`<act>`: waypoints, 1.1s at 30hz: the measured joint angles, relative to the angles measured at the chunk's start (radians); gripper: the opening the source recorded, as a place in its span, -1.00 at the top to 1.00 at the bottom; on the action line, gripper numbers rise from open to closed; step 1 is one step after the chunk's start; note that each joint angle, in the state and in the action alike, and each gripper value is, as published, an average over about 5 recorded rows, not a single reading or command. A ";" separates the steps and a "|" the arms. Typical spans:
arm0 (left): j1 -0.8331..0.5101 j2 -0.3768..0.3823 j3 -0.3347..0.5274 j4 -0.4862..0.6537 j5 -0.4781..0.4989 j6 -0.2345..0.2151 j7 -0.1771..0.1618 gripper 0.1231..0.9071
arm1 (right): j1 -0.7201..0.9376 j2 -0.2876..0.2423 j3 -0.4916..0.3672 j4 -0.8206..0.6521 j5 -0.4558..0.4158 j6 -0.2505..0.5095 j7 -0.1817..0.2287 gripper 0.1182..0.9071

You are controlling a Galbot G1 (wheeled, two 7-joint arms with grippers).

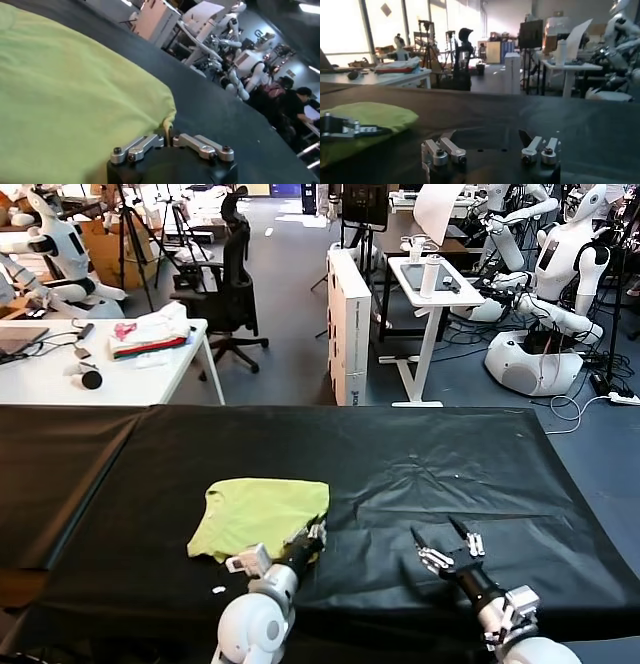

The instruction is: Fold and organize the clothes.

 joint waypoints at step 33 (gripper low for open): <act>0.041 0.134 -0.151 -0.201 0.127 -0.137 0.085 -1.00 | 0.380 0.121 -0.415 -0.128 0.355 -0.267 0.115 0.00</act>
